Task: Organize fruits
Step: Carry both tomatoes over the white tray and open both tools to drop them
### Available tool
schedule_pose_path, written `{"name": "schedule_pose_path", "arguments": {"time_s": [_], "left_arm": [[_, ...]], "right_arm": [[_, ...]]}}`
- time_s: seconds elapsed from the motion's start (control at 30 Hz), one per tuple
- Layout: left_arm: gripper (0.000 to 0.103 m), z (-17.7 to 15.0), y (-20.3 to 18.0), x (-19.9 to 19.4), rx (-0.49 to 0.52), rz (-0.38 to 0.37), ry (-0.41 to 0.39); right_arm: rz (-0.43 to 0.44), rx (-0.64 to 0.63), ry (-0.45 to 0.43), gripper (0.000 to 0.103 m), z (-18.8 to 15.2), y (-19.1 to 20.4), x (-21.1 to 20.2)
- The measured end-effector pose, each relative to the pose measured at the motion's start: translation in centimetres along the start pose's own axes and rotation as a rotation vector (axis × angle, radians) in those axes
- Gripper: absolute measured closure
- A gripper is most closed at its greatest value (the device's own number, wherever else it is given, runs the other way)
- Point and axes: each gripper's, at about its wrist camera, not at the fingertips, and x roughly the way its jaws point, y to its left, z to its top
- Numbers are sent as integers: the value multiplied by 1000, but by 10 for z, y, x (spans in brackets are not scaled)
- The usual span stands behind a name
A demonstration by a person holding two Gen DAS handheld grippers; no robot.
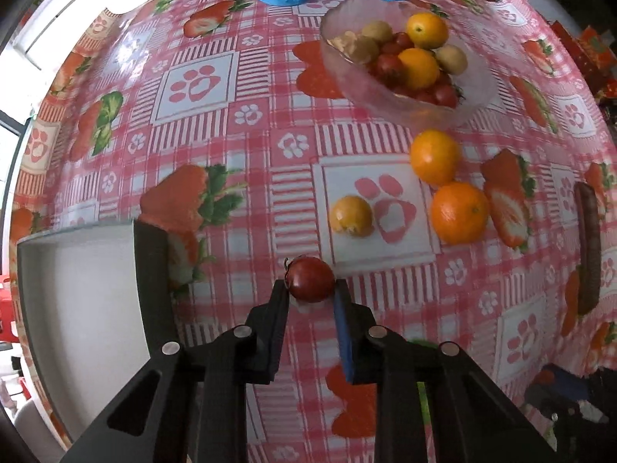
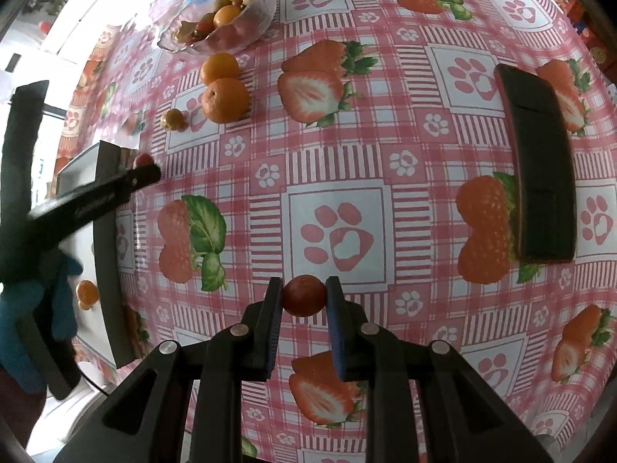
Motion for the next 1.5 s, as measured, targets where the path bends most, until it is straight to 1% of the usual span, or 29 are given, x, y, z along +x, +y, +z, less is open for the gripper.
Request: {"name": "schedule_pose_path", "arguments": {"time_s": [0.1,0.23,0.37,0.43,0.53,0.73,0.8,0.9,0.93,1.13,1.5], "left_arm": [[78,-22,-4,-11,8,-18,-2],[78,-63,-9,-27,18,-40,3],[78,-98,-6,-39,19,-47,6],[78,-114,-2,-45,2,-56,8],[78,-129,11,-54,-25,-64,8],[78,-149,32,-68,-53,-69,-3],[78,-136,40,-73,-63,-71,-5],[78,-133,54,-79,-81,-72,-12],[78,-124,51,-75,-84,-72,-12],[78,-124,69,-83,-122,-70,-37],[78,-136,120,-96,-215,-39,-76]], "right_arm": [[-5,-3,7,79,-3,4,2],[-9,-15,15,79,-8,9,2],[-18,-25,23,79,-12,13,1],[-23,-30,28,79,-14,15,1],[-29,-43,36,79,-15,22,1],[-30,-79,41,79,-11,44,4],[-30,-97,41,79,-9,54,3],[-30,-121,36,79,-6,70,3],[-30,-129,39,79,-5,75,3],[-25,-186,42,79,4,107,6],[-14,-303,39,79,10,164,7]]}}
